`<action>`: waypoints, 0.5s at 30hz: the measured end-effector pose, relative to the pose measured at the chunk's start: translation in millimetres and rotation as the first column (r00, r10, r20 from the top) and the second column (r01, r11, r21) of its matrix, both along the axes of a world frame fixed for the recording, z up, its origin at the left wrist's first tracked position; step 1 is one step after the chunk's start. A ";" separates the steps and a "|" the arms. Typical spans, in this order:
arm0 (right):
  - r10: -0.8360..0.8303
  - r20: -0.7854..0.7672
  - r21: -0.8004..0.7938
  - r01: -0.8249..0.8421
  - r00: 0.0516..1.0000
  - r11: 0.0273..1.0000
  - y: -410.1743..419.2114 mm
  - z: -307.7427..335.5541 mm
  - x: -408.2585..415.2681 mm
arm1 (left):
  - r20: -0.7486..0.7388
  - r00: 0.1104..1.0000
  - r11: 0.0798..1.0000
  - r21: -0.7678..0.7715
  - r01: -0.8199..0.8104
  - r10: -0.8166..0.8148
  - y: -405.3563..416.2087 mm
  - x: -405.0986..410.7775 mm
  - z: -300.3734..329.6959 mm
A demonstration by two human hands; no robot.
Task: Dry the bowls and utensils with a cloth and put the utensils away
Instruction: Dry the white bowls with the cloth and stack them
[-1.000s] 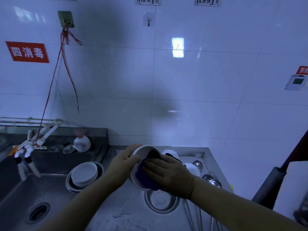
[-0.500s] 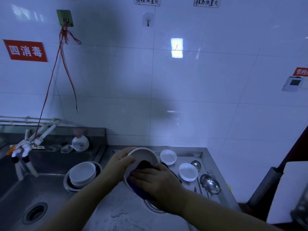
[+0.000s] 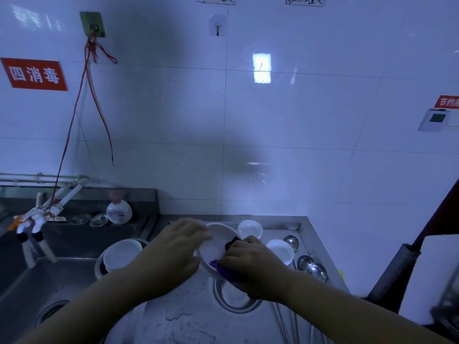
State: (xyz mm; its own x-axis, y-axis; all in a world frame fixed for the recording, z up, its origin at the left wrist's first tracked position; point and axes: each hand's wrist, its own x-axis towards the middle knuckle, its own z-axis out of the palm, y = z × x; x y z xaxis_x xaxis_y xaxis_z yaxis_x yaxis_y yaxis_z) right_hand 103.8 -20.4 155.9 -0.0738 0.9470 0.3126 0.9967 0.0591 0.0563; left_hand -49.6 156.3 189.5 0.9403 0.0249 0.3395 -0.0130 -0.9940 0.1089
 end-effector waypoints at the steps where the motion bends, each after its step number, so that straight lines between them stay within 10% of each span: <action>1: 0.007 -0.015 0.007 -0.007 1.000 1.000 0.1 -0.5 0.1 | -0.060 0.996 0.994 0.085 0.076 -0.071 -5.1 -1.3 -0.3; 7: 0.093 -0.028 0.098 -0.090 0.995 0.991 -1.2 5.7 1.6 | -0.254 0.966 0.974 0.206 0.095 -0.041 -7.4 6.7 2.0; 12: 0.086 -0.315 0.472 0.077 0.945 0.878 -10.5 18.0 18.1 | -0.202 0.979 0.944 -0.321 -0.074 0.008 0.8 -5.2 3.7; 15: 0.051 -0.486 0.595 0.287 0.873 0.751 -8.2 24.2 19.8 | -0.136 0.990 0.595 -0.794 -0.122 0.022 -9.6 -4.4 2.4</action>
